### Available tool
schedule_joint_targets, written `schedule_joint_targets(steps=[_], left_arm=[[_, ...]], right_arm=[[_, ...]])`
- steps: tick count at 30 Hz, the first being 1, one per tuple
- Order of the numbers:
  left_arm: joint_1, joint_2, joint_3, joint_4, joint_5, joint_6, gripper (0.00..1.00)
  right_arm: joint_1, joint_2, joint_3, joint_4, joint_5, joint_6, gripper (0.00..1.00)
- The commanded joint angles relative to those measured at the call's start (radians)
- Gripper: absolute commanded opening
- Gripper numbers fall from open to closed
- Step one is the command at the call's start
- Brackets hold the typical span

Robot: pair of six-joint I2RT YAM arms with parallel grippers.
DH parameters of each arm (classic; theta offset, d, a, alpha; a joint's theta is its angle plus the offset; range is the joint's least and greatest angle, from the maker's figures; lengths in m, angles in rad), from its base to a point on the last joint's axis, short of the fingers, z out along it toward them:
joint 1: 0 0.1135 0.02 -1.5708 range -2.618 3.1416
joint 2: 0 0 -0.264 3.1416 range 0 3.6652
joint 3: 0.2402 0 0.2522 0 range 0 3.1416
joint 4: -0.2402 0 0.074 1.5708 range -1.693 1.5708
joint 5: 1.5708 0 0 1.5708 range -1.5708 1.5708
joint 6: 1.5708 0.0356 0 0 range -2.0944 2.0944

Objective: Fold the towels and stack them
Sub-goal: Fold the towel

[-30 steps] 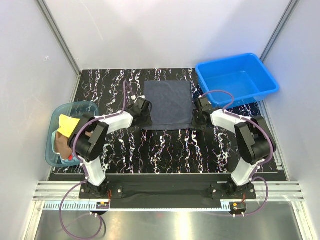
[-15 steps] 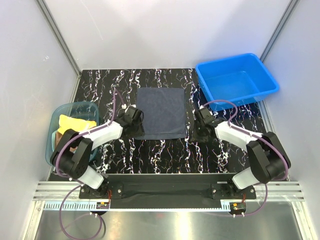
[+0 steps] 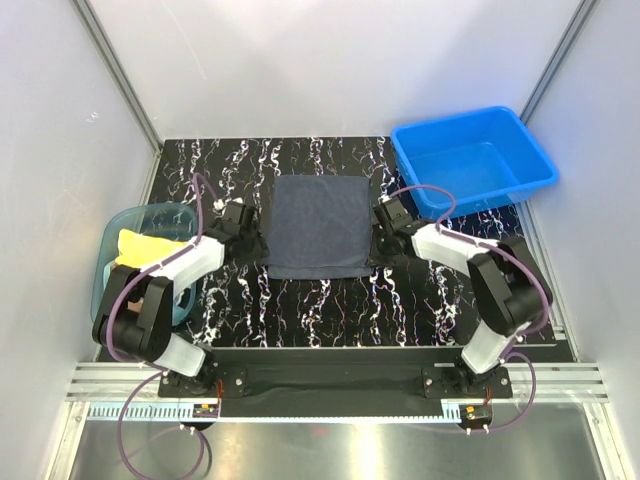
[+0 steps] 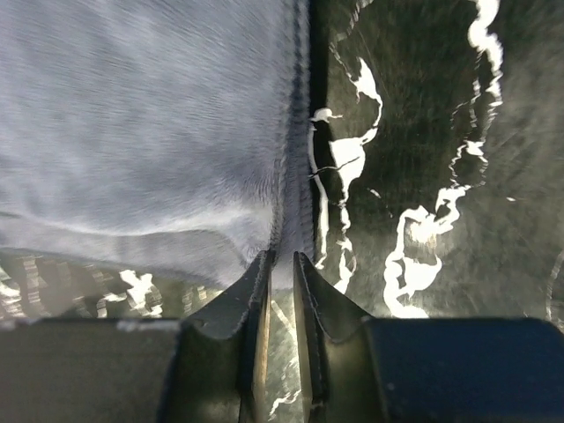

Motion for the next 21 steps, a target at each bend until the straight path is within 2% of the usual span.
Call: schedule_joint_targets(steps=[1, 4, 9, 15, 21], left_arm=[[-0.018, -0.018, -0.022, 0.068, -0.051, 0.001, 0.48], [-0.018, -0.012, -0.038, 0.087, -0.064, -0.002, 0.48], [-0.013, 0.013, -0.038, 0.093, -0.063, 0.004, 0.49], [0.019, 0.045, -0.03, 0.123, 0.019, 0.011, 0.48], [0.022, 0.089, -0.03, 0.145, 0.111, 0.014, 0.45]], right_arm=[[0.018, 0.055, 0.04, -0.034, 0.027, -0.026, 0.22], [0.019, 0.076, 0.022, -0.062, 0.041, -0.049, 0.21], [0.019, 0.029, 0.006, -0.125, 0.148, -0.061, 0.2], [0.018, -0.062, 0.029, -0.132, 0.095, -0.053, 0.25], [0.018, -0.033, 0.071, -0.094, 0.048, -0.021, 0.27]])
